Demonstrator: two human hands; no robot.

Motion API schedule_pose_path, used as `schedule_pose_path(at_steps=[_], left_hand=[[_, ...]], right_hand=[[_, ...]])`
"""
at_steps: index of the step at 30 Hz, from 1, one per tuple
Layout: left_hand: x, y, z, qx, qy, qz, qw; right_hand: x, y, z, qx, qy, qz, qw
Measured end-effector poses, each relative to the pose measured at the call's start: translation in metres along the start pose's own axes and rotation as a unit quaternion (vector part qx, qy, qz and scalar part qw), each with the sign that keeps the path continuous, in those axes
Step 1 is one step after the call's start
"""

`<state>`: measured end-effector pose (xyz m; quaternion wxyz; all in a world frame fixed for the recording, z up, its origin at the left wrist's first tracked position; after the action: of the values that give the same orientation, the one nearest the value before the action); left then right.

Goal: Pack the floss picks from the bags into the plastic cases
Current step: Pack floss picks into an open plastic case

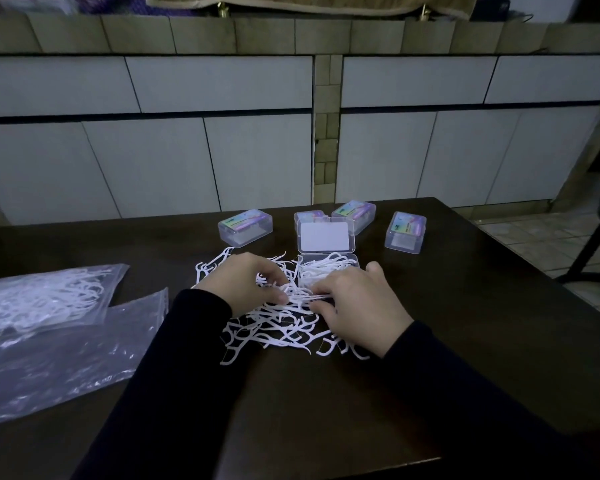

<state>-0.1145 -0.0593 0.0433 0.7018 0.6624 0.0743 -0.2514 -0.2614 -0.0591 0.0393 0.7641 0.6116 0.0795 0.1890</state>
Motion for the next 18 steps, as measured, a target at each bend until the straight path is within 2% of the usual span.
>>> schedule_pose_path(at_steps=[4, 9, 14, 18], left_hand=[[0.0, 0.007, -0.001, -0.041, -0.006, -0.018, 0.999], [-0.001, 0.018, -0.004, -0.131, -0.023, -0.084, 0.988], [-0.011, 0.034, -0.01, -0.239, -0.074, -0.14, 0.958], [-0.009, 0.041, -0.014, -0.313, -0.068, -0.177, 0.931]], right_hand=[[-0.001, 0.006, -0.002, -0.021, 0.002, -0.006, 1.0], [-0.002, 0.015, -0.002, -0.056, -0.003, -0.009, 0.998], [-0.021, 0.03, 0.001, -0.093, -0.047, 0.046, 0.993], [-0.042, 0.041, 0.008, -0.116, -0.086, 0.089, 0.986]])
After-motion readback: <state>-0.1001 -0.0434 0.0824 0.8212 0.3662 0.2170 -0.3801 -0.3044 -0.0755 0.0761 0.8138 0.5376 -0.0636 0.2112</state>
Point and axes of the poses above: each hand's wrist, its own z-axis towards the middle knuckle, its own y-axis out of the back of the hand, x = y × z, the point moved 7 cm from there along z, towards the middle knuckle, and after that the axes turned 12 degrees about -y, right-handed, at the moved point
